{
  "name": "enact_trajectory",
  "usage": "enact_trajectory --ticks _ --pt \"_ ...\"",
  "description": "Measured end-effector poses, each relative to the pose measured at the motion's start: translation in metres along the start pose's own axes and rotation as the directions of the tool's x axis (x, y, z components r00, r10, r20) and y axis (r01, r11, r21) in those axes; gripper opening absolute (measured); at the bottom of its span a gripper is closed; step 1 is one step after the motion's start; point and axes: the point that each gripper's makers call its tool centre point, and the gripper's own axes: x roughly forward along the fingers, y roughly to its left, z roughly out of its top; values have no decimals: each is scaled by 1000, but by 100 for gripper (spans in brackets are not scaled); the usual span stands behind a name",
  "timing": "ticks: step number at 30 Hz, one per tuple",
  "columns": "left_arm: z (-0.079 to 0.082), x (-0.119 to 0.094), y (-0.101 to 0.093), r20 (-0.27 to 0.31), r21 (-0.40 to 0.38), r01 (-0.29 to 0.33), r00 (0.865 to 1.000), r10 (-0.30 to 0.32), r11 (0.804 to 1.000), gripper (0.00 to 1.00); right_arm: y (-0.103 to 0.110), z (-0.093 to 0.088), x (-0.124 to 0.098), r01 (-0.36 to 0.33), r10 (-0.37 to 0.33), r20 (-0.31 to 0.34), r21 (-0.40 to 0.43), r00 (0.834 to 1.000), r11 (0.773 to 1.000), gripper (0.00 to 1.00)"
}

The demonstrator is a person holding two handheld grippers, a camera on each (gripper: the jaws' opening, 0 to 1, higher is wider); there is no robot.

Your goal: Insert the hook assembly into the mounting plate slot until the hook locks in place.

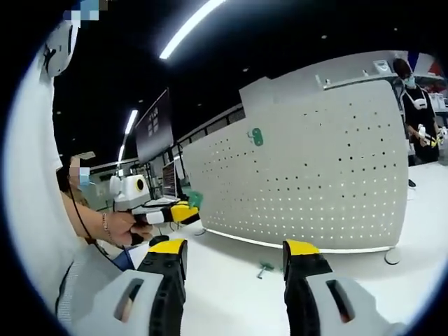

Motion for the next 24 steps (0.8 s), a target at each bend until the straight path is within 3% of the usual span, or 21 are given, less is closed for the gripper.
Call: enact_trajectory --ticks 11,24 --pt "6 6 -5 5 -9 -18 1000 18 1000 3 14 14 32 -40 40 49 12 998 999 49" --pt "13 13 -13 22 -32 -19 1000 19 999 3 29 22 63 -109 100 96 93 990 990 48"
